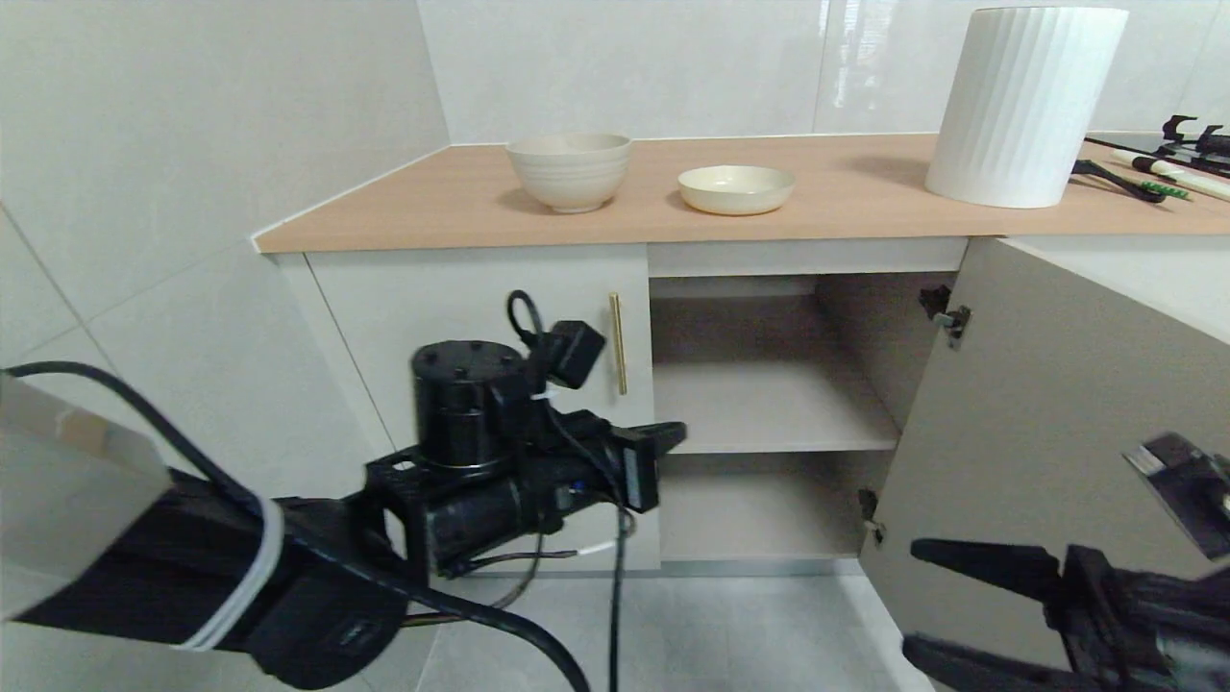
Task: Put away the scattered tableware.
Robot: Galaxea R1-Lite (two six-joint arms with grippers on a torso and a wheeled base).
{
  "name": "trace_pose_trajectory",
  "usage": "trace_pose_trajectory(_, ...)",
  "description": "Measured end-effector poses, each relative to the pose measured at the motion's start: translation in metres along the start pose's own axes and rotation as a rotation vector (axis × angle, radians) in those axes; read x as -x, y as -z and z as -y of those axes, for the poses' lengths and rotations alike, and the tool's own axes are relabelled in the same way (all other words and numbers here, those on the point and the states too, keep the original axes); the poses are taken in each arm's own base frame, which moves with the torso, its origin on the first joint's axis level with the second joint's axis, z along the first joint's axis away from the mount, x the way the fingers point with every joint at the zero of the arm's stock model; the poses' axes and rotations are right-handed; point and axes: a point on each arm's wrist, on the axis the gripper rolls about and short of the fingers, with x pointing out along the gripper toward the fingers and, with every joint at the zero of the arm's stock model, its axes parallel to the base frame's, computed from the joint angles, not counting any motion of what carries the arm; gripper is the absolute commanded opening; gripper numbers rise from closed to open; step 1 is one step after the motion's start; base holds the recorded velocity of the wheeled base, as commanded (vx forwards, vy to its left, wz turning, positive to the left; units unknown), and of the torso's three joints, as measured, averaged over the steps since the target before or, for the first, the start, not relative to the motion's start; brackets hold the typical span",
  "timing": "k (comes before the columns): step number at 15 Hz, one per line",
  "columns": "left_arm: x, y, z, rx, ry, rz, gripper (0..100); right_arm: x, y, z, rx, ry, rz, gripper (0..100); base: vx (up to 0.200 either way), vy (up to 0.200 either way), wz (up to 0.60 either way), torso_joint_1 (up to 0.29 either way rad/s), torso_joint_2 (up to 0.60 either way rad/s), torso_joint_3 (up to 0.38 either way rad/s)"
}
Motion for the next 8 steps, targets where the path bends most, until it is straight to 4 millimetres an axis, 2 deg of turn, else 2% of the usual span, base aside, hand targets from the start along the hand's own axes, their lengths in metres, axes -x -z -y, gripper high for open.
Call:
trace_pose_trajectory(2, 0.039, -0.006, -0.026, 0.007, -0.109, 0.020, 0, -0.036, -0.025, 0.017, 0.002, 0.038, -0.044, 100, 0.000, 0.000, 0.00, 0.000, 0.00, 0.000)
trace_pose_trajectory(4, 0.071, -0.009, -0.036, 0.010, -0.177, 0.046, 0, -0.062, -0.041, 0.039, 0.024, 0.099, -0.119, 100, 0.000, 0.000, 0.00, 0.000, 0.00, 0.000)
trace_pose_trajectory(6, 0.096, -0.007, -0.041, 0.013, -0.225, 0.060, 0, -0.079, -0.057, 0.058, 0.022, 0.152, -0.176, 100, 0.000, 0.000, 0.00, 0.000, 0.00, 0.000)
trace_pose_trajectory(7, 0.105, -0.006, -0.041, 0.013, -0.234, 0.065, 100, -0.082, -0.063, 0.065, -0.002, 0.197, -0.226, 100, 0.000, 0.000, 0.00, 0.000, 0.00, 0.000)
trace_pose_trajectory(8, 0.111, -0.006, -0.039, 0.011, -0.240, 0.075, 100, -0.082, -0.068, 0.073, -0.012, 0.270, -0.245, 100, 0.000, 0.000, 0.00, 0.000, 0.00, 0.000)
